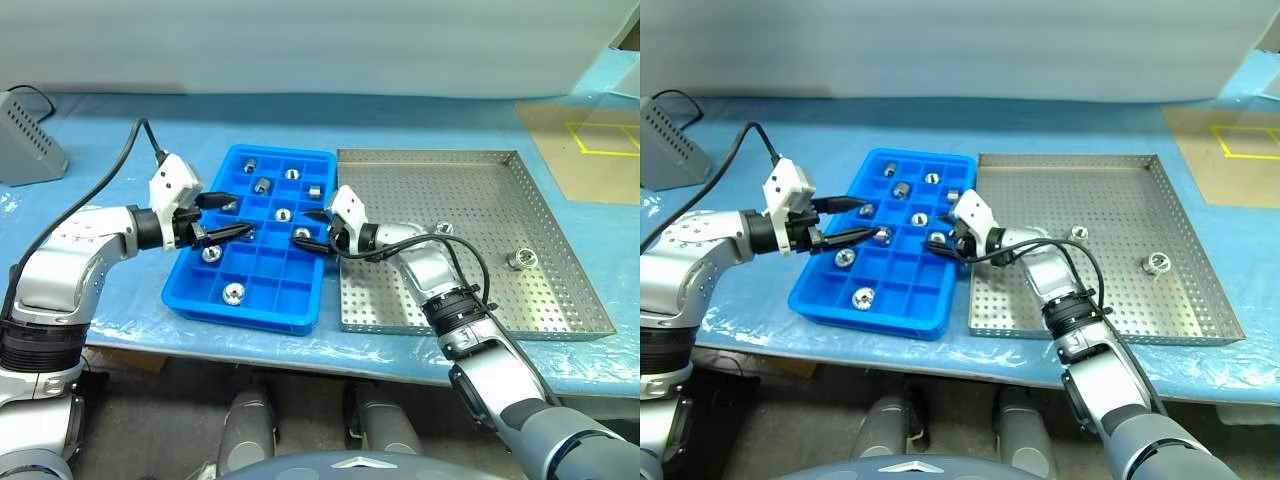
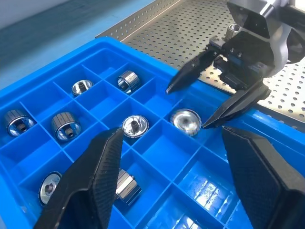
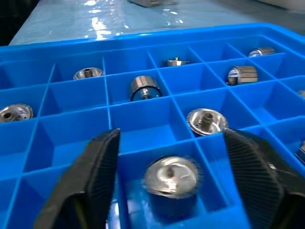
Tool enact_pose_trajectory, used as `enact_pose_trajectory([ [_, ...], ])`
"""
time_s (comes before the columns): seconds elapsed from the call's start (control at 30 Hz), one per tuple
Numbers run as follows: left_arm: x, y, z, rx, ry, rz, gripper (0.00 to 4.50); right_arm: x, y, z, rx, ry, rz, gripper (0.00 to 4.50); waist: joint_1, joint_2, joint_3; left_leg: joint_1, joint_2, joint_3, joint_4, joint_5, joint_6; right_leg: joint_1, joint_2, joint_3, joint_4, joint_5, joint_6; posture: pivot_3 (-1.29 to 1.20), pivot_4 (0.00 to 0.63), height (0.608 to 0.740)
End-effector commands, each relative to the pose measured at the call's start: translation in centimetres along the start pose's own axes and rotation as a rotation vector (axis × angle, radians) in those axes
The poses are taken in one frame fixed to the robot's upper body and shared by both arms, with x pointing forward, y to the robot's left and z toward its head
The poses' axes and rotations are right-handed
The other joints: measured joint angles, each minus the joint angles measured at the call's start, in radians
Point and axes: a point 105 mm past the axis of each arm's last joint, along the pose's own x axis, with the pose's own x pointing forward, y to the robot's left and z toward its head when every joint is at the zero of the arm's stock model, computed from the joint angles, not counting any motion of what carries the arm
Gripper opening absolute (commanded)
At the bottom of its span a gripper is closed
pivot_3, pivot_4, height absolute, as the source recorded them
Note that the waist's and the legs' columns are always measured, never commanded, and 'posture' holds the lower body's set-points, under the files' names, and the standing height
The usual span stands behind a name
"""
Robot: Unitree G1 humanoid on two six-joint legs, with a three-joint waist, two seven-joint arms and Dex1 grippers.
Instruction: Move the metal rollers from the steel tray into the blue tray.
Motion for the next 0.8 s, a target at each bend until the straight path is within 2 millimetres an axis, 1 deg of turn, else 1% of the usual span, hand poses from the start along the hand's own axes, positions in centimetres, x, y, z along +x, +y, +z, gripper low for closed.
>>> enact_pose_trajectory([
  [0.03,0.3,-0.5,1.2,0.033,-0.031,-0.028,3.48,-1.5,-1.6,2.2,0.002,-0.09,-0.094,3.64,0.0,0.0,0.0,0.0,0.0,0.0,0.0,0.0,0.0,0.0,0.0,0.0,0.0,0.0,0.0,-0.21,0.15,0.74],
  [0.17,1.3,-0.9,1.4,0.033,-0.044,-0.067,3.48,-4.8,-4.4,2.8,0.027,-0.111,-0.235,3.64,0.001,0.0,0.0,-0.001,-0.001,0.0,0.0,0.0,0.0,-0.001,0.0,0.0,-0.001,0.0,0.0,-0.24,0.15,0.74],
  [0.23,1.9,-1.0,1.6,0.036,-0.053,-0.082,3.48,-7.3,-6.1,2.6,0.008,-0.091,-0.325,3.64,0.001,0.0,0.0,-0.001,-0.001,0.001,0.0,0.0,0.0,0.0,0.0,0.001,-0.001,0.0,0.0,-0.27,0.15,0.74],
  [0.3,2.5,-0.9,1.7,0.033,-0.064,-0.095,3.48,-10.6,-8.3,2.2,0.014,-0.068,-0.445,3.64,0.0,0.0,0.0,-0.001,-0.001,0.001,0.0,0.0,0.0,0.0,0.0,0.001,-0.002,0.0,0.0,-0.29,0.15,0.74],
  [0.37,3.0,-0.9,1.6,0.031,-0.072,-0.111,3.48,-13.3,-9.6,1.3,0.006,-0.021,-0.53,3.64,-0.004,0.0,0.0,-0.001,-0.001,0.001,0.0,0.0,0.0,0.0,0.0,0.001,-0.002,0.0,0.0,-0.3,0.15,0.74],
  [0.47,3.7,-1.1,1.5,0.033,-0.082,-0.137,3.48,-16.4,-10.5,0.0,0.002,0.037,-0.611,3.64,-0.013,0.0,0.0,-0.001,-0.001,0.001,0.0,0.0,0.0,0.0,0.001,0.001,-0.002,0.0,0.0,-0.34,0.15,0.74],
  [0.53,4.1,-1.1,1.5,0.033,-0.086,-0.148,3.48,-17.7,-10.6,-0.5,0.014,0.053,-0.638,3.64,-0.02,0.0,0.0,0.0,-0.001,0.001,0.0,0.0,0.001,0.0,0.001,0.001,-0.002,0.0,0.0,-0.35,0.15,0.74],
  [0.6,4.4,-1.1,1.4,0.032,-0.089,-0.156,3.48,-18.3,-10.3,-1.2,0.024,0.072,-0.645,3.64,-0.03,0.0,0.0,0.0,-0.001,0.001,0.0,-0.001,0.001,-0.001,0.002,0.001,-0.002,0.0,0.0,-0.35,0.15,0.74],
  [0.7,4.6,-1.1,1.5,0.031,-0.095,-0.167,3.48,-18.1,-9.6,-2.0,0.033,0.09,-0.63,3.64,-0.042,0.0,0.0,0.0,-0.001,0.001,0.0,-0.001,0.002,-0.001,0.001,0.001,-0.002,0.0,0.0,-0.36,0.15,0.74],
  [0.8,4.7,-1.0,1.4,0.031,-0.095,-0.17,3.48,-17.5,-9.4,-2.3,0.043,0.081,-0.629,3.64,-0.047,0.001,0.0,0.0,-0.001,0.001,0.0,-0.001,0.002,-0.001,0.001,0.001,-0.002,0.0,0.0,-0.36,0.15,0.74],
])
